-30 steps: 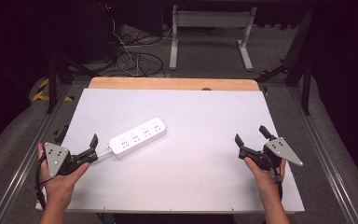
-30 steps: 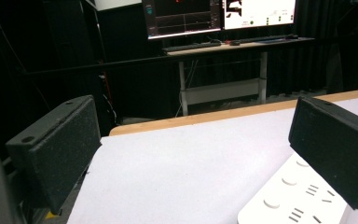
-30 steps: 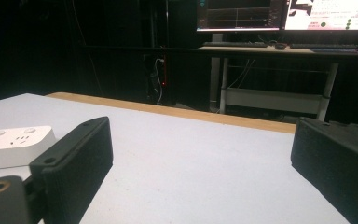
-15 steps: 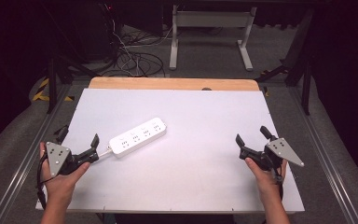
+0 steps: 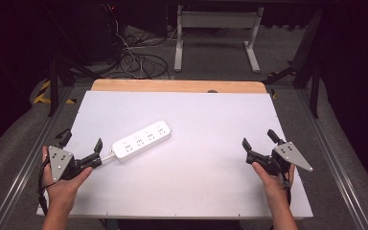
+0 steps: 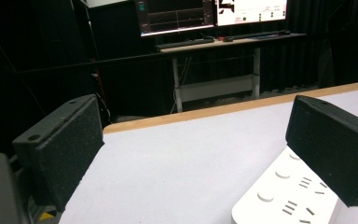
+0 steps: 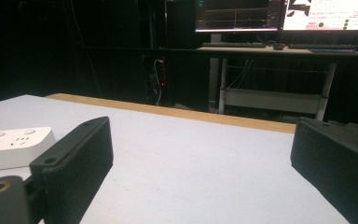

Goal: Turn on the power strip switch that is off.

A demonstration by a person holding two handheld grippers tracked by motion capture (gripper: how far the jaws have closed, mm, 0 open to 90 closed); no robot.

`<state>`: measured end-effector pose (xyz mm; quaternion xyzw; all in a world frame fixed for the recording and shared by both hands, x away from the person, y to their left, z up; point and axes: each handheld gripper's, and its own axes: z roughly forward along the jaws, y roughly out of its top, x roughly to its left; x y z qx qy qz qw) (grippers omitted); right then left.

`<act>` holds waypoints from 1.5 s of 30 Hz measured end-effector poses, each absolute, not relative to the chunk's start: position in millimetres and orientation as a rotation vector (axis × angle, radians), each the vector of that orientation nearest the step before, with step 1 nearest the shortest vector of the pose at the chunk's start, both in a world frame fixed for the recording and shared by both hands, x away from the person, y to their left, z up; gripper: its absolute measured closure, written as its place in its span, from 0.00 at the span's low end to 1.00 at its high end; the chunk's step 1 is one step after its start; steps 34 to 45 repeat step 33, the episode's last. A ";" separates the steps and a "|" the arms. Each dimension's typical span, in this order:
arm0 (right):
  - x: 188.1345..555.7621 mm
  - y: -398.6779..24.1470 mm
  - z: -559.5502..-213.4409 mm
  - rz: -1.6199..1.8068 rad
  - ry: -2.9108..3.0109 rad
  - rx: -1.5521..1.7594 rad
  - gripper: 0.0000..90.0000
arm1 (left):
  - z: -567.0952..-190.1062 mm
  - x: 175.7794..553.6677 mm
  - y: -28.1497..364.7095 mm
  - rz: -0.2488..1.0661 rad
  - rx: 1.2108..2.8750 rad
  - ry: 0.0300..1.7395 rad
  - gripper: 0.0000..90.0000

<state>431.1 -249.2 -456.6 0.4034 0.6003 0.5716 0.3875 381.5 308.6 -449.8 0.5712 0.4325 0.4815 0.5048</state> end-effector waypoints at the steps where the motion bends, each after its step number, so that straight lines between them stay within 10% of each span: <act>1: 431.1 -249.0 -456.6 1.454 1.529 1.022 0.07 | -449.9 381.7 308.6 1.164 1.378 1.044 0.05; 45: 433.0 -249.7 -456.9 1.457 1.529 1.025 0.07 | -451.8 382.6 309.8 1.158 1.393 1.044 0.07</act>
